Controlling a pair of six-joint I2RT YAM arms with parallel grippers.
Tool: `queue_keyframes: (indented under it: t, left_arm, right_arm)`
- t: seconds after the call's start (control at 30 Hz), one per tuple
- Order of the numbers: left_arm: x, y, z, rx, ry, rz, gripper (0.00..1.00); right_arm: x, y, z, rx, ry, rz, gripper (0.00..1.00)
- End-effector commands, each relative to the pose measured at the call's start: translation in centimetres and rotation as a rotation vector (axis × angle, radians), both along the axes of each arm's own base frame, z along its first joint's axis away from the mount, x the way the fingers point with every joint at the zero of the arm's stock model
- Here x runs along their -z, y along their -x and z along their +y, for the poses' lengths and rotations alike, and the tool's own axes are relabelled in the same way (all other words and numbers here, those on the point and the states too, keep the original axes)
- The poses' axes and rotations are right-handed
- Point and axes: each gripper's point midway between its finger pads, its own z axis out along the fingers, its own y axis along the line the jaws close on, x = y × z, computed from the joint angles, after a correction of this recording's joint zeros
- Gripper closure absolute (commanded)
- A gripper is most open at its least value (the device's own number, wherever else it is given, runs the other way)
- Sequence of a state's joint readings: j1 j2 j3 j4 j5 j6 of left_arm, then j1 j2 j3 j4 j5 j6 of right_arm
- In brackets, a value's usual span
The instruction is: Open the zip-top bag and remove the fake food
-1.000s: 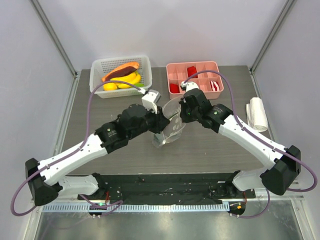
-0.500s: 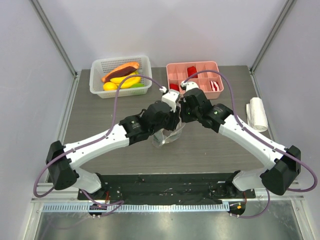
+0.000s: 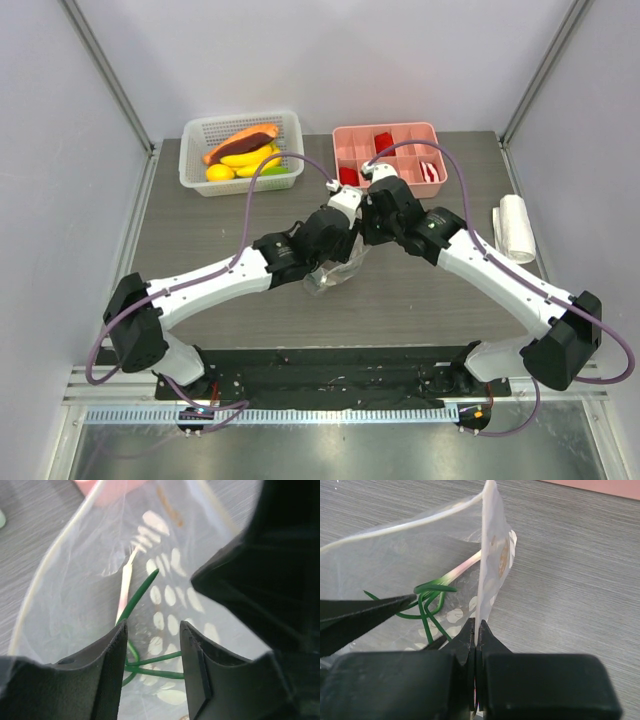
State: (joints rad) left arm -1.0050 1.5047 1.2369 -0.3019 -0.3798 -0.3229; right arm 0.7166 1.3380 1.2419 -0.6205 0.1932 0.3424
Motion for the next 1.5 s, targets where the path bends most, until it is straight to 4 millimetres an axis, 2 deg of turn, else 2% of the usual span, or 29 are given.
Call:
queue_keyframes:
  t: [0.0, 0.1, 0.27, 0.3, 0.4, 0.47, 0.57, 0.73, 0.8, 0.83, 0.93, 0.97, 1.03, 1.13, 1.17, 1.2, 1.27, 1.33, 1.37, 1.43, 1.47]
  left_arm:
    - [0.7, -1.4, 1.1, -0.050, -0.034, -0.037, 0.53]
    - [1.5, -2.0, 1.1, -0.053, -0.030, -0.026, 0.51]
    - [1.9, -3.2, 1.5, -0.079, -0.058, -0.053, 0.50]
    - [2.9, -3.4, 1.6, -0.084, -0.085, -0.041, 0.50]
    - [4.2, -3.6, 2.0, -0.092, -0.115, -0.027, 0.58]
    - [5.1, -3.3, 2.1, -0.082, -0.106, -0.022, 0.58]
    - [5.2, -3.4, 1.9, -0.073, -0.085, -0.016, 0.60]
    - [5.2, -4.1, 1.4, -0.061, -0.121, -0.013, 0.83]
    - [4.6, -4.5, 1.5, -0.073, -0.131, -0.032, 0.85]
    - [4.5, -4.7, 1.7, -0.075, -0.143, -0.039, 0.91]
    - [3.9, -4.9, 2.0, -0.088, -0.147, -0.052, 1.00]
    - [3.7, -4.8, 2.2, -0.089, -0.148, -0.050, 1.00]
    - [2.7, -4.6, 2.3, -0.095, -0.127, -0.054, 1.00]
    - [-0.6, -3.7, 2.5, -0.089, -0.042, -0.058, 1.00]
    - [-2.8, -3.1, 2.6, -0.080, 0.013, -0.073, 1.00]
    - [-3.7, -2.4, 2.1, -0.038, 0.051, -0.060, 1.00]
    - [-7.1, -1.7, 1.6, -0.016, 0.146, -0.070, 0.99]
    - [-8.9, -1.1, 1.2, 0.009, 0.198, -0.068, 0.99]
    - [-10.8, -1.1, 1.1, 0.003, 0.248, -0.077, 1.00]
    - [-12.2, -1.1, 1.4, -0.024, 0.281, -0.081, 1.00]
    - [-13.7, -1.2, 1.4, -0.036, 0.317, -0.094, 1.00]
  right_arm:
    - [-2.5, -0.7, 0.7, -0.005, -0.045, -0.060, 0.99]
    - [-2.5, -0.7, 0.8, -0.007, -0.045, -0.059, 0.99]
    - [-2.4, -0.8, 0.6, -0.001, -0.040, -0.061, 0.99]
    - [-2.5, -0.8, 0.6, -0.001, -0.041, -0.063, 0.99]
    - [-2.6, -0.8, 0.5, 0.002, -0.040, -0.067, 0.99]
    - [-2.7, -0.8, 0.5, 0.005, -0.036, -0.068, 0.99]
    - [-2.7, -0.9, 0.6, 0.001, -0.039, -0.068, 0.99]
    - [-2.5, -0.9, 0.5, 0.004, -0.035, -0.064, 0.99]
    - [-2.6, -0.9, 0.5, 0.002, -0.035, -0.065, 0.99]
    - [-2.7, -0.8, 0.5, 0.001, -0.037, -0.069, 0.99]
    - [-2.8, -0.8, 0.5, 0.002, -0.037, -0.071, 0.99]
    - [-2.7, -0.8, 0.4, 0.003, -0.031, -0.071, 0.99]
    - [-2.5, -0.8, 0.2, 0.007, -0.024, -0.069, 0.99]
    - [-2.1, -0.9, 0.2, 0.009, -0.015, -0.066, 0.99]
    - [-2.0, -0.9, 0.2, 0.011, -0.012, -0.063, 0.99]
    - [-2.0, -1.0, 0.2, 0.010, -0.013, -0.062, 0.99]
    - [-2.0, -1.0, 0.5, 0.006, -0.020, -0.059, 0.99]
    - [-2.6, -0.9, 1.2, -0.019, -0.053, -0.059, 0.99]
    - [-2.9, -0.9, 1.5, -0.026, -0.068, -0.060, 0.99]
    - [-3.8, -1.1, 1.7, -0.026, -0.080, -0.078, 0.99]
    - [-3.8, -1.1, 1.5, -0.026, -0.072, -0.078, 0.99]
